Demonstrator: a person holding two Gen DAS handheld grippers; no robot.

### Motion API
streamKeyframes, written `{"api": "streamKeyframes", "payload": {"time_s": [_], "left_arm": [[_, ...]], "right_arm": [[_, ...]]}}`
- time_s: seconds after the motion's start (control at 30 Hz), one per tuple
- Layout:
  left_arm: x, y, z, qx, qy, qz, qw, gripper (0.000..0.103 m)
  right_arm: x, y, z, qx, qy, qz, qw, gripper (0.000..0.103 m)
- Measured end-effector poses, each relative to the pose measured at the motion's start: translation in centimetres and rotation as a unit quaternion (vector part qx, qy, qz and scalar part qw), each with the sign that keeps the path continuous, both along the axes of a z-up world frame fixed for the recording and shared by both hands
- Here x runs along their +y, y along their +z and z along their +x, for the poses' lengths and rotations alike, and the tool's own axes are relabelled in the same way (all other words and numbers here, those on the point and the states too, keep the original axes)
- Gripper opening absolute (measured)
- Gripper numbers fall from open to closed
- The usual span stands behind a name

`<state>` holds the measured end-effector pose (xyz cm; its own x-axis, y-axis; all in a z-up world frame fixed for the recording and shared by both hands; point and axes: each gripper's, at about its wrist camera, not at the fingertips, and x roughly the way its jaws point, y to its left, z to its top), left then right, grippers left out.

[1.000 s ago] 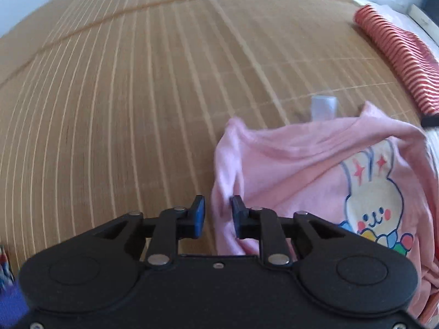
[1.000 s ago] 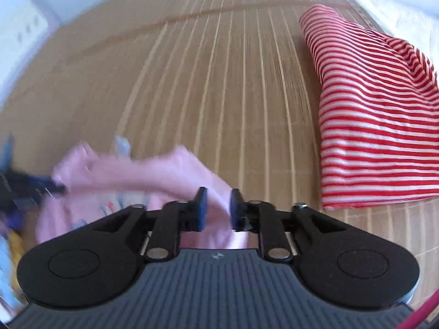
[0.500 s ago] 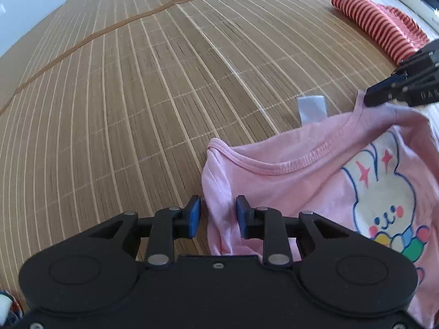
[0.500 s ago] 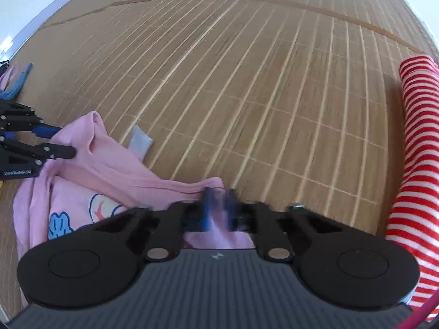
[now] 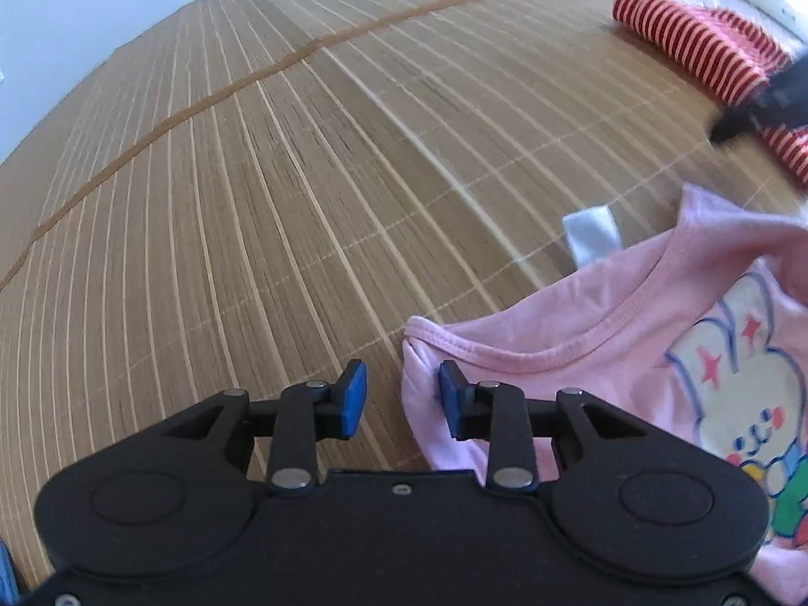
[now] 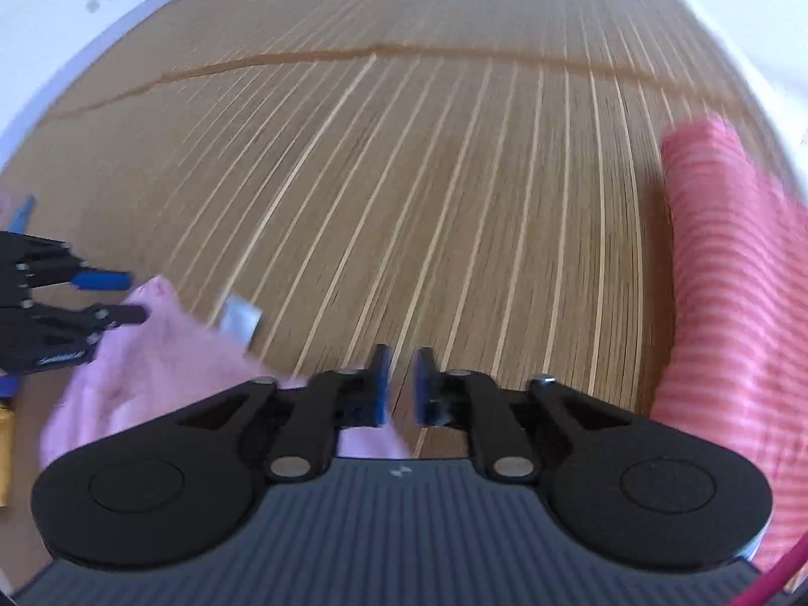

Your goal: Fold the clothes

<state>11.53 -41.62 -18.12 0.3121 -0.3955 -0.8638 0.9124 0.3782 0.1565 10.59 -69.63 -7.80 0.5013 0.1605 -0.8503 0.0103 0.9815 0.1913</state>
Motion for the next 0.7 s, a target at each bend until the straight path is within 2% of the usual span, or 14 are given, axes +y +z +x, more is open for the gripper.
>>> {"api": "streamKeyframes", "payload": {"time_s": [0.07,0.27,0.37,0.53,0.57,0.63,0.7], "left_arm": [[1.1,1.1,-1.4,0.005,0.006,-0.012,0.9999,0.034],[3.8,3.9,-6.4,0.046,0.000,-0.043,0.9980,0.035],[4.8,3.6,-10.3,0.098,-0.029,-0.045,0.9937,0.038],[6.2,1.1,-16.3,0.176,-0.045,-0.017,0.9833,0.038],[6.4,0.6,-17.0,0.177,-0.045,-0.009,0.9831,0.038],[6.7,-0.6,-18.3,0.175,-0.049,0.011,0.9832,0.038],[7.8,-1.2,-19.8,0.168,-0.051,0.031,0.9840,0.038]], "right_arm": [[-0.3,0.0,-2.4,0.019,-0.018,0.019,0.999,0.039],[0.5,-0.6,-10.7,0.087,-0.067,0.062,0.992,0.045],[1.8,-1.6,-14.7,0.117,-0.078,0.082,0.987,0.045],[5.0,-3.5,-18.1,0.134,-0.061,0.028,0.989,0.045],[5.1,-3.9,-18.4,0.140,-0.061,0.027,0.988,0.043],[5.3,-4.1,-19.3,0.131,-0.049,0.017,0.990,0.014],[5.1,-3.8,-20.0,0.131,-0.030,-0.029,0.990,0.009]]}}
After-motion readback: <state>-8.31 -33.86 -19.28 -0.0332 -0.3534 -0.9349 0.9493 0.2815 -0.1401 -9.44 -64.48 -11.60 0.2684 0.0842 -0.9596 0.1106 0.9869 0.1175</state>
